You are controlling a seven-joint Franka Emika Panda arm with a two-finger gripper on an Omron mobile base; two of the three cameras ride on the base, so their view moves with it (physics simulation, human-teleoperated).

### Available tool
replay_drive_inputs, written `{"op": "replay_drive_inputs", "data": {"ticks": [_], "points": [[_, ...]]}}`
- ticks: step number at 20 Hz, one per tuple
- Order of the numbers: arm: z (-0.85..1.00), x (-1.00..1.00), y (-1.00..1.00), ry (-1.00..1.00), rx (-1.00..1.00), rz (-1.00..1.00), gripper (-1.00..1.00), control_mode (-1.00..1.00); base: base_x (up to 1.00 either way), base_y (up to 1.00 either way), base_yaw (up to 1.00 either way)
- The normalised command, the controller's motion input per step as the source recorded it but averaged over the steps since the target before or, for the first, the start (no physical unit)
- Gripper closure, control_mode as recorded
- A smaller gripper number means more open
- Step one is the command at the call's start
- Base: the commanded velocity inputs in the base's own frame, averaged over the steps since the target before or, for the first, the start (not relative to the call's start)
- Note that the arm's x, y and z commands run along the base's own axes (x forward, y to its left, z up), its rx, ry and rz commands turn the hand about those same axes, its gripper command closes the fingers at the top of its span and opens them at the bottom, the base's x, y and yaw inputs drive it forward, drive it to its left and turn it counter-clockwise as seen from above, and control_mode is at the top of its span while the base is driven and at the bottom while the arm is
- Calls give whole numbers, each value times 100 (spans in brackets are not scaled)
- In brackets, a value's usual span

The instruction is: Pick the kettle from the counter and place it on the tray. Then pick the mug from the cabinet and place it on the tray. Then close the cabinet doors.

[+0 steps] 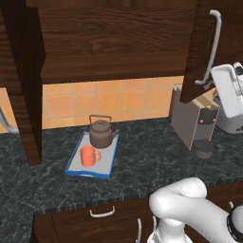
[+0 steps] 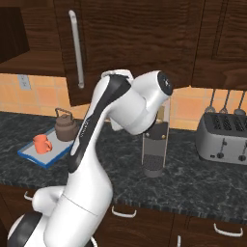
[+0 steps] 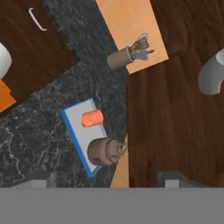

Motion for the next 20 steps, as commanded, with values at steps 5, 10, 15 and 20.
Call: {"op": "replay_drive_inputs", "data": {"ticks": [5, 10, 15, 20], "points": [[-23, 68, 44, -6, 0, 0, -100, -100, 0, 0, 0], [-18, 57, 25, -4, 0, 0, -100, -100, 0, 0, 0], [-14, 58, 22, -11, -1, -2, -100, -100, 0, 0, 0], [-19, 71, 49, -14, -7, -13, -100, -100, 0, 0, 0]]}}
